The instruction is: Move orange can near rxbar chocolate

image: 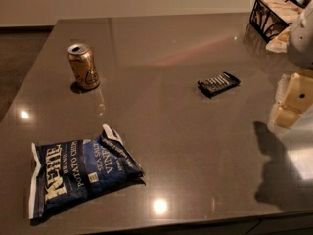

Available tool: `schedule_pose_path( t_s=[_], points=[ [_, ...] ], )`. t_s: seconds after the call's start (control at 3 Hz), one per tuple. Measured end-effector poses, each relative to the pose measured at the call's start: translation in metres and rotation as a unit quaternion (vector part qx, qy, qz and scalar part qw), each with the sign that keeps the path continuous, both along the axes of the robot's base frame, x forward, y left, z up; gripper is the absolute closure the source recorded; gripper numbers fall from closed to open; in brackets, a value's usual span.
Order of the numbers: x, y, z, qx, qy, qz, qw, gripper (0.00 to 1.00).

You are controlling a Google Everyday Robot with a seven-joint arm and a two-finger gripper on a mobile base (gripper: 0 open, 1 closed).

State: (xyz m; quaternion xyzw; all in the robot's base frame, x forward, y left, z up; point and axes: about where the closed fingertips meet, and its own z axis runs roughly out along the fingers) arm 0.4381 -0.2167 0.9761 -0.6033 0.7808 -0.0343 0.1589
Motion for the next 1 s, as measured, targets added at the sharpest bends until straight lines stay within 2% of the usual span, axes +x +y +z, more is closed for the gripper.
schedule_pose_path(
  t_s=[0.33, 0.67, 1.0],
  points=[
    [0.000, 0.000, 0.000, 0.000, 0.000, 0.000, 1.0000, 0.00],
    [0.007, 0.007, 0.002, 0.016, 0.003, -0.001, 0.9999, 0.00],
    [0.030, 0.032, 0.003, 0.046, 0.007, 0.002, 0.9989, 0.00]
  ],
)
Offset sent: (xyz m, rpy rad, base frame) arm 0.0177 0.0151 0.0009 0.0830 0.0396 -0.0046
